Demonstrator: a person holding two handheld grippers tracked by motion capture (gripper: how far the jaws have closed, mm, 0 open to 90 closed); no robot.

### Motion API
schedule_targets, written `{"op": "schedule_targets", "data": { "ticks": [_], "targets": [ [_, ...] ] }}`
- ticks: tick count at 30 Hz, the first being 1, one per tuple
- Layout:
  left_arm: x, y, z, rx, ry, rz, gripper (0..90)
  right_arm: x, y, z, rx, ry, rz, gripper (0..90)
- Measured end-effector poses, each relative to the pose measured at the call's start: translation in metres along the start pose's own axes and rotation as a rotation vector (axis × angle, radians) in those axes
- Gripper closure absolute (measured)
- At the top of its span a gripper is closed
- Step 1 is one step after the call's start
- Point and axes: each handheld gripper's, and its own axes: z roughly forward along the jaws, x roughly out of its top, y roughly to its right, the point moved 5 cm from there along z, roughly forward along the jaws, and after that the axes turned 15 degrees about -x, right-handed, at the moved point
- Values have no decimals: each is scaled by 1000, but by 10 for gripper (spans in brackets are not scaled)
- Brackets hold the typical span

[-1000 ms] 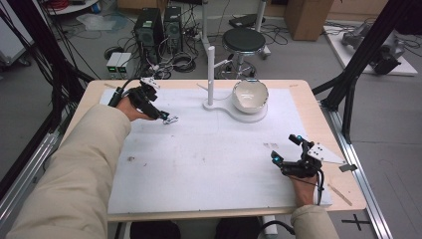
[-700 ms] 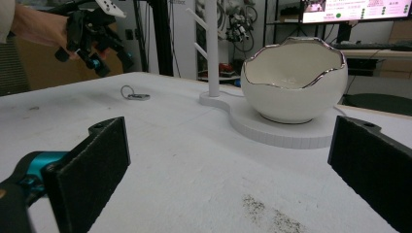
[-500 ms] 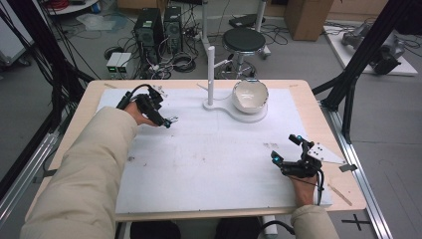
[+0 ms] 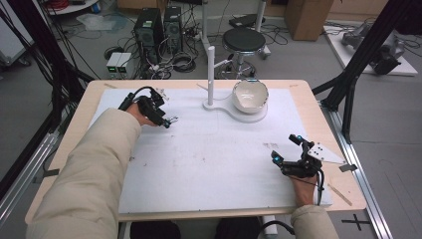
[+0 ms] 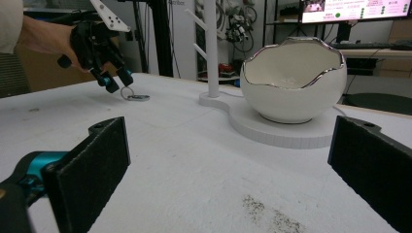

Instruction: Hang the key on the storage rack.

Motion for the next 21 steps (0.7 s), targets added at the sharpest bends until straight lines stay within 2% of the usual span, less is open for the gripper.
{"op": "schedule_targets", "data": {
  "ticks": [6, 10, 21],
  "targets": [
    [-1, 0, 2, 6, -14, -12, 547, 0, 0, 0, 0, 1, 0, 5],
    [-1, 0, 4, 3, -21, -6, 627, 0, 0, 0, -1, 1, 1, 5],
    [-1, -2, 5, 33, -40, -1, 767, 0, 0, 0, 3, -1, 5, 5]
  ]
}}
